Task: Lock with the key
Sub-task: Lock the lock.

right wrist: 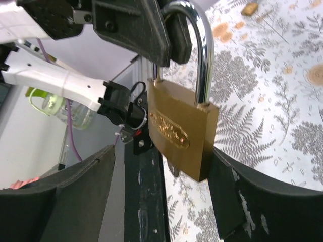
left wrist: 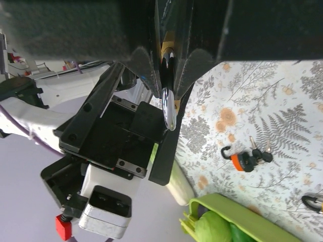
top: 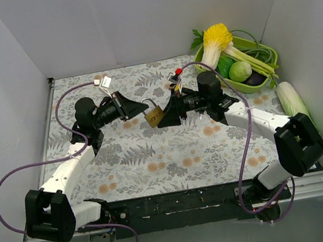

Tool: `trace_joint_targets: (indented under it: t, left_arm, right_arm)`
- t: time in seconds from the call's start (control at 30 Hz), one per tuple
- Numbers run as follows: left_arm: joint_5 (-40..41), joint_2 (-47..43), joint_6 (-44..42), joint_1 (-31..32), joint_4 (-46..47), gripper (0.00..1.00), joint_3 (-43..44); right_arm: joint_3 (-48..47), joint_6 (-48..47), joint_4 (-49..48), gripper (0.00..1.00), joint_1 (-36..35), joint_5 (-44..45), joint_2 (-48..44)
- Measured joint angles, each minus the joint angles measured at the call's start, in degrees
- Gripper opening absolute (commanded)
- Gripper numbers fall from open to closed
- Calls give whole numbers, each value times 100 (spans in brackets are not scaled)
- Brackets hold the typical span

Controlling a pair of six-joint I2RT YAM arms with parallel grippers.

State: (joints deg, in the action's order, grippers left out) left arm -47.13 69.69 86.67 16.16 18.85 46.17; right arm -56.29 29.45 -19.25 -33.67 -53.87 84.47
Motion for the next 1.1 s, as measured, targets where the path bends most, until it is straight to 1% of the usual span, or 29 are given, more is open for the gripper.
trace_joint_targets:
  t: [0.13, 0.17, 0.23, 0.27, 0.3, 0.33, 0.43, 0.47, 0.5, 0.53, 0.6, 0.63, 0.67, 0.73, 0.77, 0.8, 0.93, 1.1]
  left_arm:
    - [-146, 0, 291, 0, 407, 0, -28]
    - [-179, 0, 345, 0, 472, 0, -39]
    - [-225, 0, 433, 0, 575, 0, -59]
    - [-251, 0, 472, 0, 610, 0, -63]
    - [-278, 2, 501, 0, 649, 0, -63]
    - [-299, 2, 529, 0, 691, 0, -66]
    - [-356, 2, 632, 0, 850, 0, -66]
    - [-365, 2, 651, 0, 894, 0, -66]
    - [-372, 2, 649, 0, 942, 0, -68]
    - [-354, 2, 645, -9, 973, 0, -70]
    - [-341, 2, 654, -22, 979, 36, -70]
    - [-299, 2, 614, -24, 920, 47, -63]
    - [-227, 2, 557, -24, 743, 62, -28]
    - [2, 15, 409, -24, 286, 73, 109]
    - [122, 17, 332, -26, 76, 81, 173]
    - [240, 9, 262, -26, -72, 98, 201]
    - [649, -11, 168, -28, -623, 98, 197]
    - [1113, -2, 160, 92, -1047, 98, 195]
  right_arm:
    - [116, 782, -988, 79, -9, -133, 103]
    - [177, 988, -1272, 75, -9, -166, 133]
    - [271, 1349, -1753, 65, -11, -216, 203]
    - [297, 1515, -1961, 53, -11, -247, 245]
    - [308, 1665, -2155, 47, -11, -264, 293]
    - [319, 1753, -2295, 44, -11, -275, 321]
    - [345, 2103, -2621, 25, -4, -304, 411]
    - [358, 2201, -2697, 5, 7, -310, 420]
    - [363, 2315, -2754, 1, 13, -323, 422]
    - [363, 2389, -2815, 1, 17, -345, 422]
    - [361, 2446, -2850, 1, 13, -319, 420]
    - [354, 2361, -2763, 1, 11, -282, 417]
    - [334, 2190, -2573, 1, 13, -221, 404]
    - [225, 1711, -1781, 1, 11, 4, 380]
    - [151, 1447, -1375, 1, -2, 203, 374]
    - [74, 1176, -1016, 1, -15, 413, 369]
    - [-212, 168, 195, 1, -103, 1414, 284]
    - [-317, -577, 927, 1, -323, 2350, 90]
